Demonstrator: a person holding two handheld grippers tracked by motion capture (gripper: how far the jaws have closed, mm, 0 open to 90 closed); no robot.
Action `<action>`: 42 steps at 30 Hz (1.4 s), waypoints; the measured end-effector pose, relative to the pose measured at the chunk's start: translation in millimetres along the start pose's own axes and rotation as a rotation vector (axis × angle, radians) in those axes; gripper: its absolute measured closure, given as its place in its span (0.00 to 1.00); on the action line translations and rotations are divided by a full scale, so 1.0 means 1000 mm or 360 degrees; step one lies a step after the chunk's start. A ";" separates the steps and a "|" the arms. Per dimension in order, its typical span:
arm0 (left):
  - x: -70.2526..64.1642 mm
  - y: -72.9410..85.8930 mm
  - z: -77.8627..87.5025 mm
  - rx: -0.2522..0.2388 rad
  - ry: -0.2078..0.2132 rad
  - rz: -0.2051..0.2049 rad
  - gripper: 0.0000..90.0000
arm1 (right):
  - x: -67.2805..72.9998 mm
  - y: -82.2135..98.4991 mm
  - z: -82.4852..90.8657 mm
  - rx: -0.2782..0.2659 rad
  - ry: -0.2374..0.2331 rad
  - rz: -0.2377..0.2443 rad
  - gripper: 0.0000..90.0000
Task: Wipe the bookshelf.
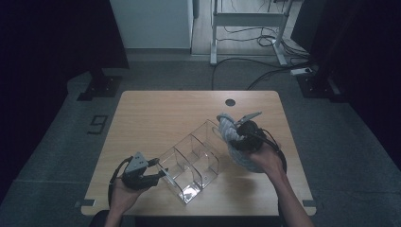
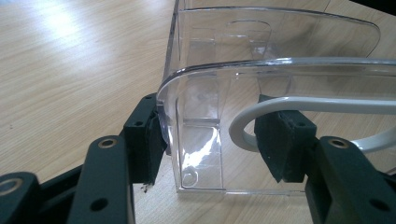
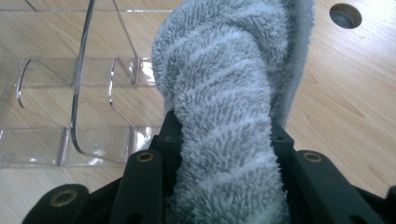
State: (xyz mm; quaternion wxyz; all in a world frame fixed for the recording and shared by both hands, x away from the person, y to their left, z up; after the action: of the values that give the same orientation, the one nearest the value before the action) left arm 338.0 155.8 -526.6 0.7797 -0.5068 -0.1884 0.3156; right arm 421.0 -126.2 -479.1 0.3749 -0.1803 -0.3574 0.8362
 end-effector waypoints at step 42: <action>-0.001 -0.001 -0.003 -0.0008 -0.0020 0.0010 0.49 | -0.002 0.069 -0.050 0.0069 -0.0049 -0.0207 0.71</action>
State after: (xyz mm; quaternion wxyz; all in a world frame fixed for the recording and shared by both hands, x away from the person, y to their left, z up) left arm 339.5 152.7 -526.7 0.7762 -0.5075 -0.1924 0.3208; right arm 416.3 -136.4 -563.4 0.4267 -0.1356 -0.3560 0.8202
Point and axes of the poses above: each handheld gripper's, and its own axes: z roughly backward along the jaws, y roughly out of its underside, x roughly to its left, the point moved 10 cm from there along -z, roughly forward along the jaws, and after that the axes turned 10 degrees about -x, right-handed, at the moved point
